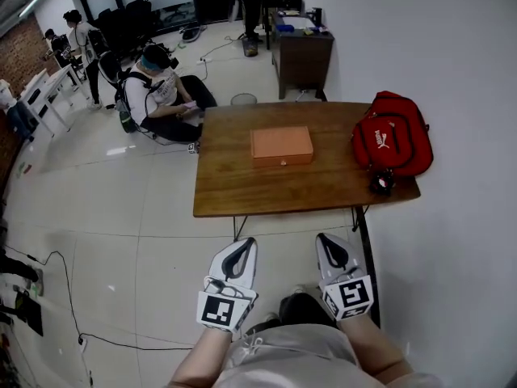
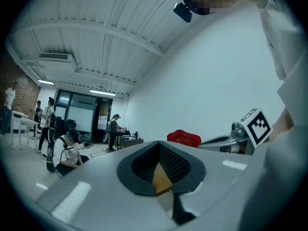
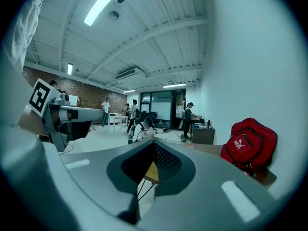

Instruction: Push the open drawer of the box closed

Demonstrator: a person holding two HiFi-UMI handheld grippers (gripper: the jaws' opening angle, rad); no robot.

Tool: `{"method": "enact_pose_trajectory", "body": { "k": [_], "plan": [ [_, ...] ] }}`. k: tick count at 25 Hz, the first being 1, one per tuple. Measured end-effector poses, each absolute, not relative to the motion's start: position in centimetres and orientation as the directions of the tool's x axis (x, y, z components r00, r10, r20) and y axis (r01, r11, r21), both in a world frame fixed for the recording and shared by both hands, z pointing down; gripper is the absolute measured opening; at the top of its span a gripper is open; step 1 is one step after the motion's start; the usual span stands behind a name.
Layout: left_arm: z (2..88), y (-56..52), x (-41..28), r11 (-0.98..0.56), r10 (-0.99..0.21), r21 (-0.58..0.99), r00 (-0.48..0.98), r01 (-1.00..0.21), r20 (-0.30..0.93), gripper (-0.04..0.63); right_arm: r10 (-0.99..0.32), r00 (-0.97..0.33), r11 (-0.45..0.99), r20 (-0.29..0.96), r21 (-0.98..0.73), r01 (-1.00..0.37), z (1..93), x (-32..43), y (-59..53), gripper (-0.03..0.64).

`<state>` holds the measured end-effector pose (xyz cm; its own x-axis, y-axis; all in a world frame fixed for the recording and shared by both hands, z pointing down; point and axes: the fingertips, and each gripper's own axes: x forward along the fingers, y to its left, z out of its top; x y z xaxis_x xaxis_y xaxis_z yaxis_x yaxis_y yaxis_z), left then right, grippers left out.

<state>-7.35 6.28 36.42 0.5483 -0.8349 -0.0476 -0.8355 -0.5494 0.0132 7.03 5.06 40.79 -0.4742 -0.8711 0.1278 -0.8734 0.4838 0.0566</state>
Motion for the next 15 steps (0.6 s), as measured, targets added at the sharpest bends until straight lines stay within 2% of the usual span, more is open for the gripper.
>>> {"method": "enact_pose_trajectory", "body": {
  "k": [5, 15],
  "plan": [
    [36.6, 7.1, -6.6, -0.576, -0.817, -0.005, 0.575, -0.818, -0.026, 0.005, -0.873, -0.468, 0.478, 0.138, 0.051, -0.877, 40.9, 6.9, 5.5, 0.003],
    [35.1, 7.2, -6.1, -0.529, -0.848, 0.013, 0.528, -0.849, -0.049, 0.005, -0.820, -0.561, 0.569, 0.115, 0.058, -0.820, 39.2, 6.1, 6.5, 0.003]
  ]
}}
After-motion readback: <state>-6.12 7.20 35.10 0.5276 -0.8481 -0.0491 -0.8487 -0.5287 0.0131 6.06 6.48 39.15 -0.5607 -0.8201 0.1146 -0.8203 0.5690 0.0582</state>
